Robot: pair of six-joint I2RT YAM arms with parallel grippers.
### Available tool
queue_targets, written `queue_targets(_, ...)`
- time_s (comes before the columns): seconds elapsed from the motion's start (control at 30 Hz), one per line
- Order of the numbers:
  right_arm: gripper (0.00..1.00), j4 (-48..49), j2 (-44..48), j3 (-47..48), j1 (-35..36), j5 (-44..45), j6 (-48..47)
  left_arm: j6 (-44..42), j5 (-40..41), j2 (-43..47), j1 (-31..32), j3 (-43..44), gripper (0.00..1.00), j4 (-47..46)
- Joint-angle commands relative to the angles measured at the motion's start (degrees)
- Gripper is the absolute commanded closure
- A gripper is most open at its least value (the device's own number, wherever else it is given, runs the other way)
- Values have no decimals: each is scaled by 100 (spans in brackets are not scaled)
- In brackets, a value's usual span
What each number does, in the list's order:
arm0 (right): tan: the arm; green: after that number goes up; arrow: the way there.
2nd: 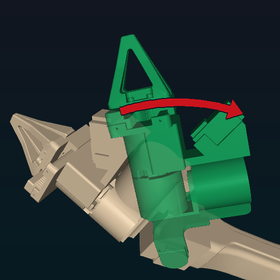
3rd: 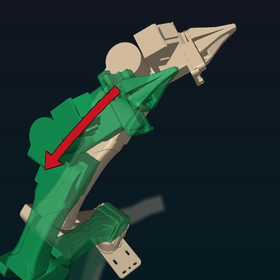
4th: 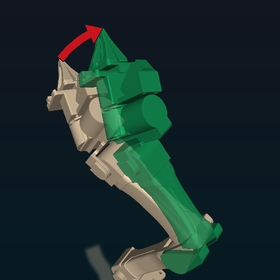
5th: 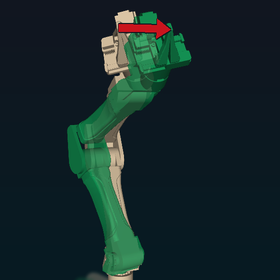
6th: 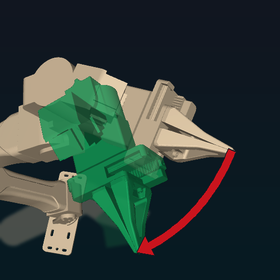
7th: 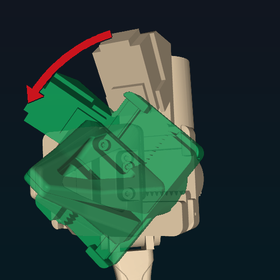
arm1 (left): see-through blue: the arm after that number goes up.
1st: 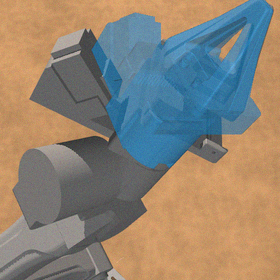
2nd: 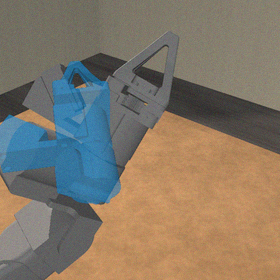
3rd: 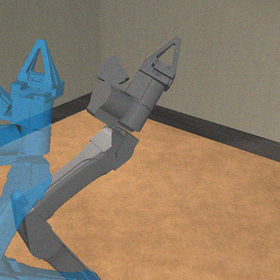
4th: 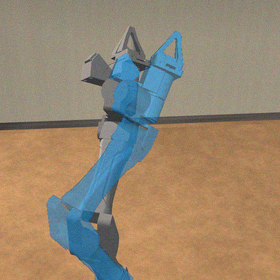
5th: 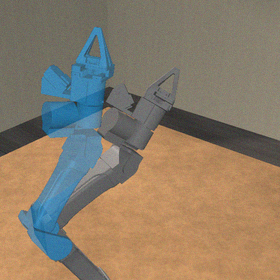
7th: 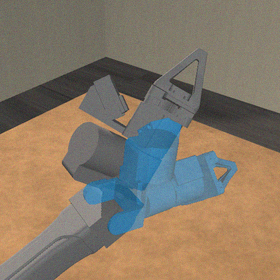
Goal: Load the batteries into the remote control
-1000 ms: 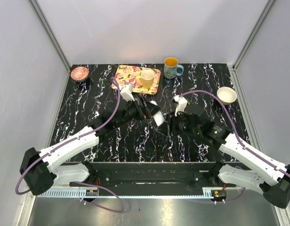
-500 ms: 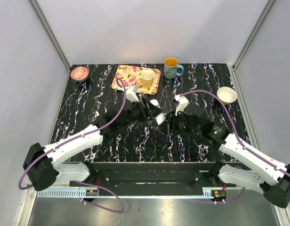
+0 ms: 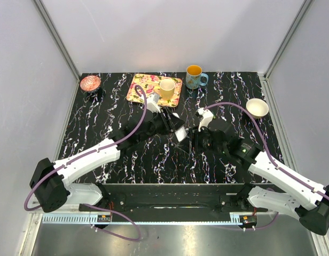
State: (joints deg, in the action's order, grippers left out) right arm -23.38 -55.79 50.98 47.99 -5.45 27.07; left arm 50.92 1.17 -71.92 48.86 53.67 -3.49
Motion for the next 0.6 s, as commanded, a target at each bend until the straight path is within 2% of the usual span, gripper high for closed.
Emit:
queue_targets(0.0, 100, 360, 103, 96, 70, 79, 62, -117, 147, -33, 36, 276, 55, -205)
queue_targets(0.03, 100, 369, 121, 96, 70, 80, 62, -126, 147, -24, 36, 267, 62, -214)
queue_targets(0.13, 100, 360, 130, 70, 79, 115, 62, -134, 120, -6, 44, 197, 70, -258)
queue_targets(0.23, 100, 369, 130, 61, 70, 71, 79, -143, 59, -15, 53, 162, 85, -302)
queue_targets(0.27, 100, 395, 130, 61, 70, 62, 88, -143, 41, -15, 53, 153, 100, -310)
queue_targets(0.3, 98, 395, 130, 61, 70, 62, 149, -143, 41, -6, 53, 153, 100, -319)
queue_targets(0.37, 72, 369, 130, 96, 71, 9, 167, -143, 41, 63, 53, 74, 100, -381)
queue_targets(0.4, 49, 351, 156, 122, 70, -17, 211, -161, 76, 108, 53, 39, 100, -442)
queue_targets(0.5, 27, 237, 209, 245, 71, -184, 228, -213, 191, 388, 1, -181, 100, -634)
queue_targets(0.57, 22, 193, 261, 298, 70, -316, 255, -214, 34, 599, -87, -549, 100, -977)
